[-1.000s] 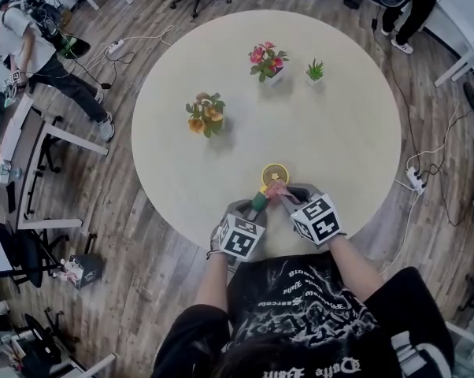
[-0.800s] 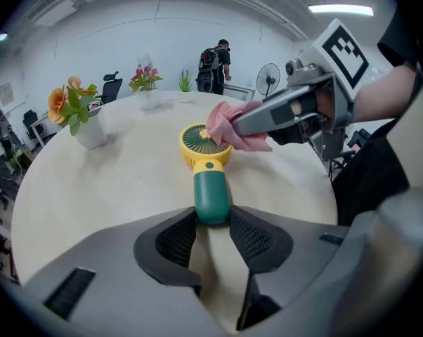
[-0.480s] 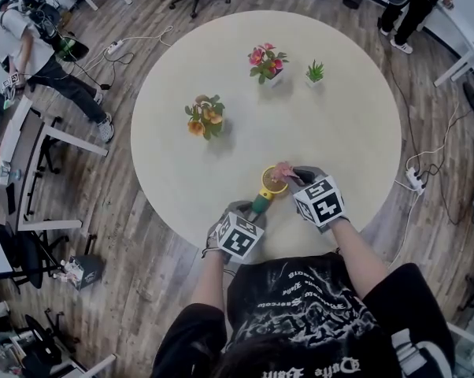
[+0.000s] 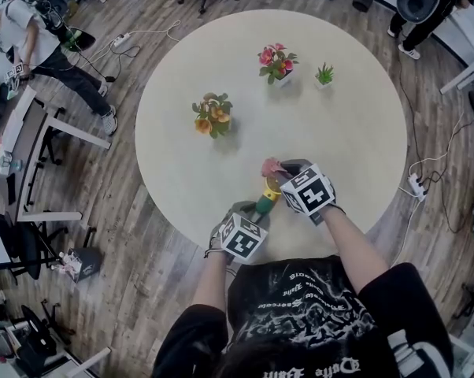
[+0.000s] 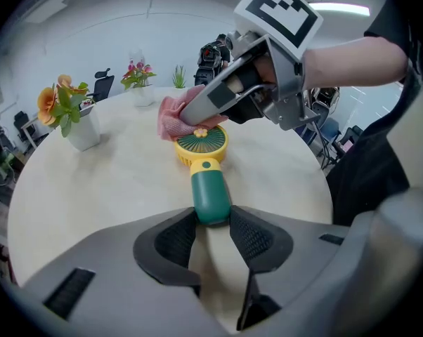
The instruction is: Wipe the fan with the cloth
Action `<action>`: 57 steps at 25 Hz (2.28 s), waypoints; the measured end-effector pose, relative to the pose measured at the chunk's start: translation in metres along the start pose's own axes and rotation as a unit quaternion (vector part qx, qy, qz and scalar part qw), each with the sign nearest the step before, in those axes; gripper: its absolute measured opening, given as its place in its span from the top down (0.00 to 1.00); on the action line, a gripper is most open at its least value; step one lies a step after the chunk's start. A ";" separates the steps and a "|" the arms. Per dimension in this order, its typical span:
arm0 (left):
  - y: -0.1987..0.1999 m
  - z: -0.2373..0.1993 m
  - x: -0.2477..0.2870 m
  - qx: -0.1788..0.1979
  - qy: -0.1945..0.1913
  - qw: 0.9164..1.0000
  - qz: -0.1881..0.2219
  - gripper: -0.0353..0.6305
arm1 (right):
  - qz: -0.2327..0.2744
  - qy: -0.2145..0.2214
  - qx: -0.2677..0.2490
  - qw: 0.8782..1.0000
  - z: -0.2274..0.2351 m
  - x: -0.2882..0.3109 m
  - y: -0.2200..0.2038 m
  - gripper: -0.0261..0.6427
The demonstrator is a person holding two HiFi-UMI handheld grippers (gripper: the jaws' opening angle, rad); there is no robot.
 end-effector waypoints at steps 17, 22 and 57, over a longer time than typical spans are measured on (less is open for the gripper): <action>0.001 0.003 0.001 0.004 0.033 0.999 0.012 0.68 | 0.013 0.126 0.070 0.989 -0.035 -0.004 -0.026 0.89; -0.001 0.003 0.002 -0.009 0.035 0.999 0.027 0.69 | 0.002 0.146 0.110 0.983 -0.036 -0.004 -0.031 0.89; 0.008 0.000 0.005 0.100 -0.055 0.993 -0.007 0.70 | -0.445 0.285 -0.377 0.761 -0.064 0.052 -0.007 0.89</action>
Point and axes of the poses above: the fingertips, and each gripper's own axes: x forward along the fingers, z to its right, y out of its top, the point moved 5 cm from there along -x, backward along the fingers, and after that the axes turned 3 degrees about z, right-handed, at the moved point
